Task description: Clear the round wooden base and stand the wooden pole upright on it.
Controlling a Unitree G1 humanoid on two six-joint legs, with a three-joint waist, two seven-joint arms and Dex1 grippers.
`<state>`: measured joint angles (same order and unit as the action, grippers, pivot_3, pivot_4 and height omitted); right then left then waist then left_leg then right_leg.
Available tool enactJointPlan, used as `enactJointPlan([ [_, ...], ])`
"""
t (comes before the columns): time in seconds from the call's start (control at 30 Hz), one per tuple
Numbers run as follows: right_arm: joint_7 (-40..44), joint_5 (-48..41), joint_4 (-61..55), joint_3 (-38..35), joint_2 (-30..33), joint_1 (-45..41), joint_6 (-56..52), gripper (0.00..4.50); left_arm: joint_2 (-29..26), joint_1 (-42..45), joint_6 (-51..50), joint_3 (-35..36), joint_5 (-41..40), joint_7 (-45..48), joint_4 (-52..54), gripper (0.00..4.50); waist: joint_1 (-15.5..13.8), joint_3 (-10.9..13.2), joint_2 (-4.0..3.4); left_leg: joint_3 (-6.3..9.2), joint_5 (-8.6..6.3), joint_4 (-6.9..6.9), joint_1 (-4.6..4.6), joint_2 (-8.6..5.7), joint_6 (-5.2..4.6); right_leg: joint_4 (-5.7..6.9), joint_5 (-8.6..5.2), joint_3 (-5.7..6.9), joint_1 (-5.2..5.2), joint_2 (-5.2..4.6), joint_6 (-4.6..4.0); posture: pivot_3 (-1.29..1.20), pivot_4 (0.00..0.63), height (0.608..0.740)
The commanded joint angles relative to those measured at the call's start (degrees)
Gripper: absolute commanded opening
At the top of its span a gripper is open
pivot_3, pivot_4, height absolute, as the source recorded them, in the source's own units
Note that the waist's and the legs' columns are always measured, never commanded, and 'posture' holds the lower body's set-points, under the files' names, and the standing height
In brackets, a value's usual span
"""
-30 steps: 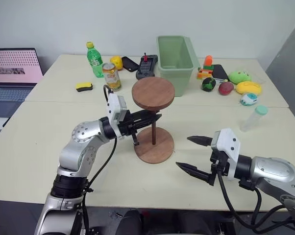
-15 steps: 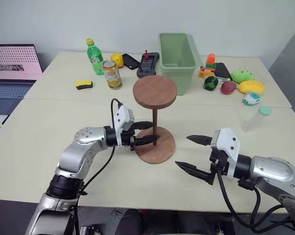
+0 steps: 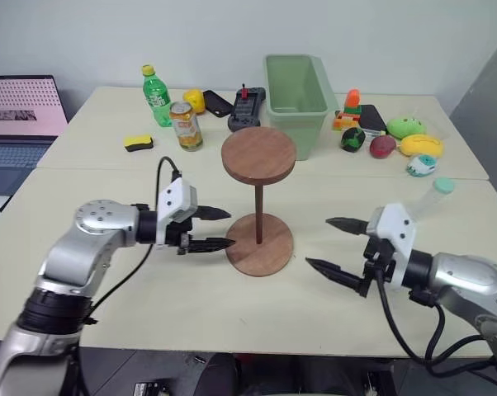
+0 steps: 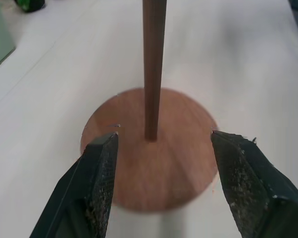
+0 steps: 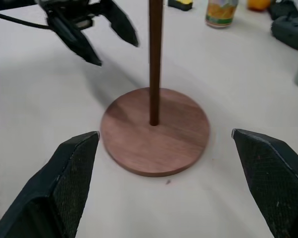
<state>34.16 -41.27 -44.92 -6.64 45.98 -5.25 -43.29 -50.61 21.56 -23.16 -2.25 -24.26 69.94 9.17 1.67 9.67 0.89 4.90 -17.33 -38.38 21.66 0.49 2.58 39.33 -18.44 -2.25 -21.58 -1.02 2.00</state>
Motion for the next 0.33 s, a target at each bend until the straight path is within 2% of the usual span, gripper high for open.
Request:
enactJointPlan([
  [0.03,5.81,-1.57,1.66,-6.39,2.81,0.14,3.2,4.5,-3.77,-3.97,0.61,7.49,1.71,-3.67,1.86,3.07,-0.02,0.01,0.0,-0.01,0.0,0.02,0.0,0.0,0.0,-0.03,0.0,0.0,0.0,-0.01,0.0,0.0,0.15,0.74],
  [0.23,16.5,-5.79,5.1,-14.18,7.51,3.75,4.41,4.5,-6.6,-10.92,2.65,16.18,2.98,-5.96,-1.4,3.07,-0.07,0.02,-0.01,0.01,0.0,0.22,-0.01,0.05,0.0,-0.2,0.0,0.04,0.01,-0.06,-0.01,0.0,0.15,0.74],
  [0.33,19.25,-4.31,7.94,-14.84,8.29,4.36,6.41,4.5,-6.15,-12.46,3.63,18.77,2.32,-6.66,-2.1,3.07,-0.09,0.02,-0.01,-0.02,0.0,0.25,0.0,0.06,0.0,-0.25,0.01,0.03,0.01,-0.11,-0.01,0.0,0.15,0.74],
])
